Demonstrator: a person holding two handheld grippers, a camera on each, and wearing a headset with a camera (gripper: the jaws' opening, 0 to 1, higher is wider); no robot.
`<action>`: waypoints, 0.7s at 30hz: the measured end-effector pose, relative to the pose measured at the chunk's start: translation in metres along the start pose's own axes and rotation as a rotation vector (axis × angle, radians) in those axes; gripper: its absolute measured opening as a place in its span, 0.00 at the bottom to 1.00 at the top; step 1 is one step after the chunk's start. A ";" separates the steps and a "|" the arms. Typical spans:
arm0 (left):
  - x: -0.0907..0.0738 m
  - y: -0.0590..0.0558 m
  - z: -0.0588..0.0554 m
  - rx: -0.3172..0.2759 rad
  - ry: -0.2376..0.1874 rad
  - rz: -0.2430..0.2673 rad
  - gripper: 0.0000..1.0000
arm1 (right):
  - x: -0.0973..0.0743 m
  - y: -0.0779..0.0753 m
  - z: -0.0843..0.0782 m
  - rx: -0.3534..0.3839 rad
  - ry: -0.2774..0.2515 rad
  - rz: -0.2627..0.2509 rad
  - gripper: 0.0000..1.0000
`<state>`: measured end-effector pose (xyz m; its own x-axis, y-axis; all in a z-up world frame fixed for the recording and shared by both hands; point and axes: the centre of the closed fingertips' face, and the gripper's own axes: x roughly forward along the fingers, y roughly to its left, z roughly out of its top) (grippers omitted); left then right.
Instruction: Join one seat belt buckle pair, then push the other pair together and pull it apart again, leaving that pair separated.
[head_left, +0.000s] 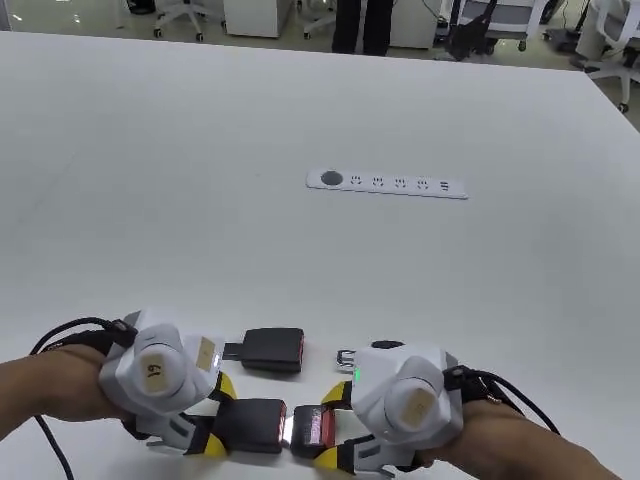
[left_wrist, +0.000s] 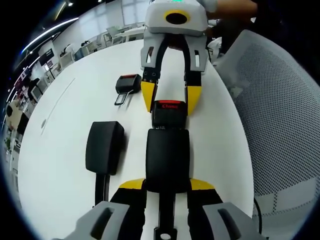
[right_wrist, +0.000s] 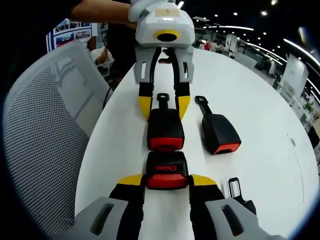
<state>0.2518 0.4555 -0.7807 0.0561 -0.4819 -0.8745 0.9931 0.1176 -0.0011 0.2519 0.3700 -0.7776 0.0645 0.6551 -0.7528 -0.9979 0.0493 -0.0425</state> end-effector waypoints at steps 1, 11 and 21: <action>0.000 0.000 -0.001 -0.008 0.003 0.000 0.34 | 0.001 -0.001 -0.002 0.002 0.006 0.000 0.32; -0.010 0.002 0.004 -0.045 -0.018 0.024 0.42 | -0.009 -0.002 0.003 0.019 0.005 -0.007 0.43; -0.029 0.007 0.017 -0.101 -0.077 0.038 0.46 | -0.027 -0.012 0.006 0.013 0.006 -0.027 0.50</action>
<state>0.2592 0.4552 -0.7470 0.1051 -0.5400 -0.8351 0.9748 0.2221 -0.0209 0.2622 0.3563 -0.7534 0.0910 0.6490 -0.7553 -0.9956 0.0765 -0.0542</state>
